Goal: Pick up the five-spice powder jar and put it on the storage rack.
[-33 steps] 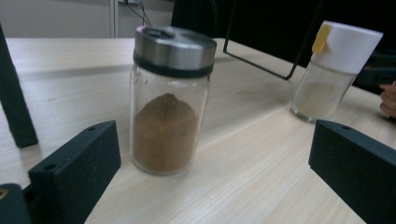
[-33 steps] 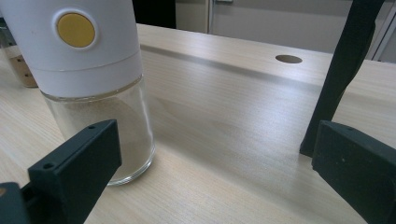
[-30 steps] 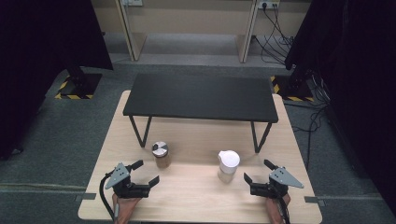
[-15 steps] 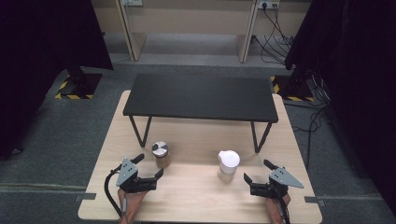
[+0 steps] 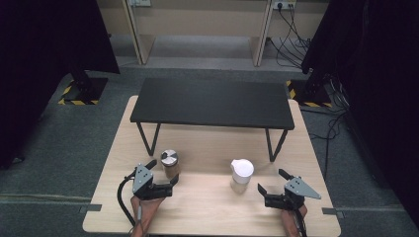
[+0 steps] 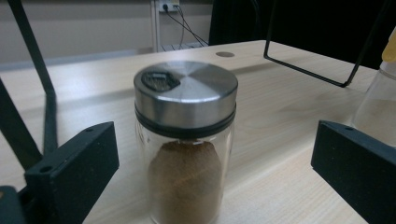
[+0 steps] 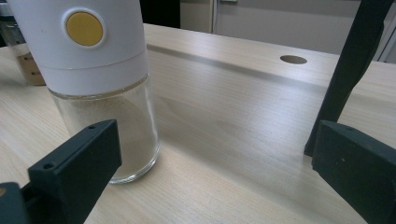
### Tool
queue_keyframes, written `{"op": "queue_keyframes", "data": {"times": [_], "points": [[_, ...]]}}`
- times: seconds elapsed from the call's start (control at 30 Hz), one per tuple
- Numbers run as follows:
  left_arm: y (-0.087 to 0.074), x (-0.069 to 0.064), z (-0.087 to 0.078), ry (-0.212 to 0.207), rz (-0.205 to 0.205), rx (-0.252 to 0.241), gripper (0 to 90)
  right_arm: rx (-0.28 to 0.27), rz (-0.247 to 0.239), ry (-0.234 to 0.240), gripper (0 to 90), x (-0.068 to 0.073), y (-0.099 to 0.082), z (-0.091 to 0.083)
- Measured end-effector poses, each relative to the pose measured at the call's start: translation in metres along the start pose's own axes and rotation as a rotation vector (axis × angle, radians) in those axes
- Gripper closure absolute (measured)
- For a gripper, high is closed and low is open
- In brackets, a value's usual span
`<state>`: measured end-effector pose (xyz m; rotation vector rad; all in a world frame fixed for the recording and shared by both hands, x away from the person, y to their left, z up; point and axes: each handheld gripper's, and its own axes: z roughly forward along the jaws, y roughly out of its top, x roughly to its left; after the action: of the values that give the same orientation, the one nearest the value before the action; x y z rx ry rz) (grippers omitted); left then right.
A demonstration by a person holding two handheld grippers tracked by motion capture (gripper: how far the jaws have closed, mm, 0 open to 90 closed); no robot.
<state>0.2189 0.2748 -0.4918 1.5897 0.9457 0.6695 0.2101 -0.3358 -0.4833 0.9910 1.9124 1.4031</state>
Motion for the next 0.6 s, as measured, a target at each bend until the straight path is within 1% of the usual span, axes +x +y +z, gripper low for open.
{"op": "queue_keyframes", "data": {"times": [0.03,0.07,0.1,0.17,0.23,0.3,0.37,0.4,0.47,0.5,0.53,0.57,0.6], "points": [[-0.001,0.000,0.000,-0.001,0.000,-0.003,0.3,0.000,-0.002,0.000,1.4,0.000,0.000,0.000],[0.000,-0.001,0.002,0.003,0.001,0.009,0.3,0.000,-0.002,0.001,1.4,0.000,0.000,0.000],[0.001,-0.003,0.002,0.013,0.014,0.007,0.0,0.000,-0.004,0.002,1.4,0.000,0.000,0.000],[0.002,-0.003,0.004,0.004,0.025,0.007,0.3,0.002,-0.006,0.002,1.4,0.001,0.000,0.000],[0.003,-0.004,0.007,0.011,0.027,0.011,0.3,0.002,-0.007,0.003,1.4,0.001,0.000,0.000],[0.007,-0.003,0.012,0.005,0.027,0.033,0.3,0.001,-0.007,0.005,1.4,0.000,0.000,0.000],[0.009,-0.003,0.016,0.007,0.040,0.049,0.3,-0.006,-0.002,0.011,1.4,-0.001,-0.001,0.000],[0.010,-0.003,0.018,0.005,0.041,0.056,0.4,-0.007,-0.001,0.012,1.4,-0.001,-0.001,-0.001],[0.011,-0.003,0.021,0.008,0.048,0.060,0.9,-0.004,-0.003,0.012,1.4,-0.001,0.000,0.000],[0.013,-0.003,0.025,0.014,0.046,0.073,0.8,-0.002,-0.008,0.011,1.4,0.000,0.000,0.000],[0.013,-0.003,0.025,0.014,0.046,0.073,0.9,-0.002,-0.010,0.013,1.4,0.000,0.000,0.000],[0.016,-0.002,0.029,0.021,0.055,0.090,1.2,-0.002,-0.012,0.013,1.4,0.000,0.000,0.000],[0.016,-0.002,0.029,0.021,0.055,0.090,1.5,-0.002,-0.012,0.013,1.4,0.000,0.000,0.000]]}}
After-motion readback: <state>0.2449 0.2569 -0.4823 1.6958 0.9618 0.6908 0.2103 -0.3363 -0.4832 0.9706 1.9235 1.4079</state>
